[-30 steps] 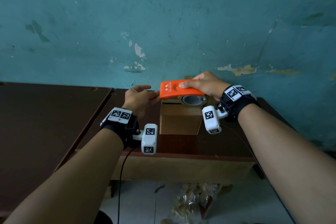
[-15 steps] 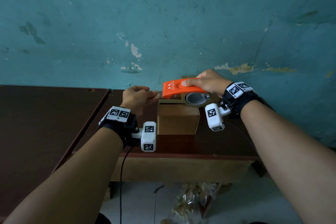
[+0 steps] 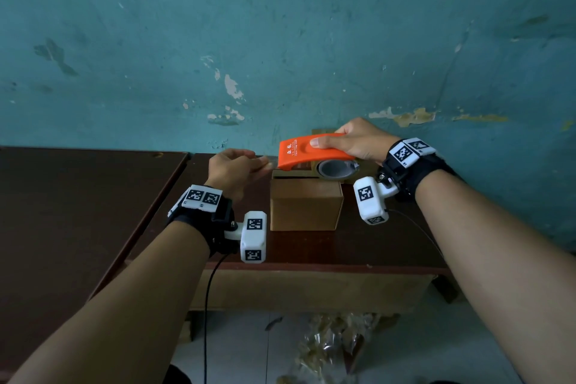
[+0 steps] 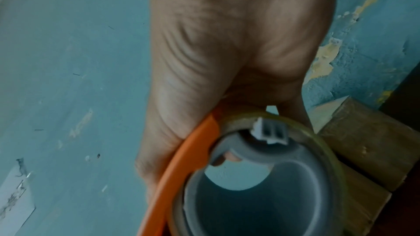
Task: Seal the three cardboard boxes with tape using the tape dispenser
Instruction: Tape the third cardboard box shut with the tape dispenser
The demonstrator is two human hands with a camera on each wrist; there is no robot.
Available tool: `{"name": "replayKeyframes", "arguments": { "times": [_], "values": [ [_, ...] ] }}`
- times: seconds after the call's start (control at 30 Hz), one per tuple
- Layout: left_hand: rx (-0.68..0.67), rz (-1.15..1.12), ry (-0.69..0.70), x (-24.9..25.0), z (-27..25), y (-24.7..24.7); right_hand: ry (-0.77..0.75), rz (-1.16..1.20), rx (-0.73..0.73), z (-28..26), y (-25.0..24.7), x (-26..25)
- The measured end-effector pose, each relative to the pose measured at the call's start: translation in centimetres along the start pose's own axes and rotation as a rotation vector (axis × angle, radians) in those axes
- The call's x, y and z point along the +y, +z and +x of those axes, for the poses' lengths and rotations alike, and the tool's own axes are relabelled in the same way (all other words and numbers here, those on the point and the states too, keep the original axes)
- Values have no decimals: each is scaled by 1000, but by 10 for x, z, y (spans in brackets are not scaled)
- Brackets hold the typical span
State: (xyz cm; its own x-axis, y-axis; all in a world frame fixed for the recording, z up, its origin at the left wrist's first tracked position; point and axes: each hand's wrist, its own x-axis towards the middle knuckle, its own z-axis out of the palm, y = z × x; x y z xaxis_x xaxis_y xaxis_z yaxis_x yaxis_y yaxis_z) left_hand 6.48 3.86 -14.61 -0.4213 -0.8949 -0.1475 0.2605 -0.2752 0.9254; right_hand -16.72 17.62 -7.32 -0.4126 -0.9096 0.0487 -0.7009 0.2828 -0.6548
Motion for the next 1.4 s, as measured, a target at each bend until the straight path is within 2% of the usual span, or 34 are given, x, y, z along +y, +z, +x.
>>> {"name": "replayKeyframes", "arguments": {
  "times": [0.2,0.43,0.6,0.83,0.97,1.1,1.4],
  "values": [
    [33,49,20,-1,-1,-1,7,-31,-52,-3,-5,2],
    [49,29,22,3,1,-1,4,11,-24,2,-2,4],
    [34,19,14,-2,2,-2,-12,-54,-2,-4,-7,-2],
    [40,30,-3,-5,3,1,40,-44,44,-6,-9,-2],
    [116,46,-10,-4,9,-19,91,-71,94,-10,-24,7],
    [111,62,-31,-10,6,-34,113,-109,100,-14,-32,15],
    [86,-68,-85,-13,5,-30,135,-122,83,-12,-36,23]
  ]
}}
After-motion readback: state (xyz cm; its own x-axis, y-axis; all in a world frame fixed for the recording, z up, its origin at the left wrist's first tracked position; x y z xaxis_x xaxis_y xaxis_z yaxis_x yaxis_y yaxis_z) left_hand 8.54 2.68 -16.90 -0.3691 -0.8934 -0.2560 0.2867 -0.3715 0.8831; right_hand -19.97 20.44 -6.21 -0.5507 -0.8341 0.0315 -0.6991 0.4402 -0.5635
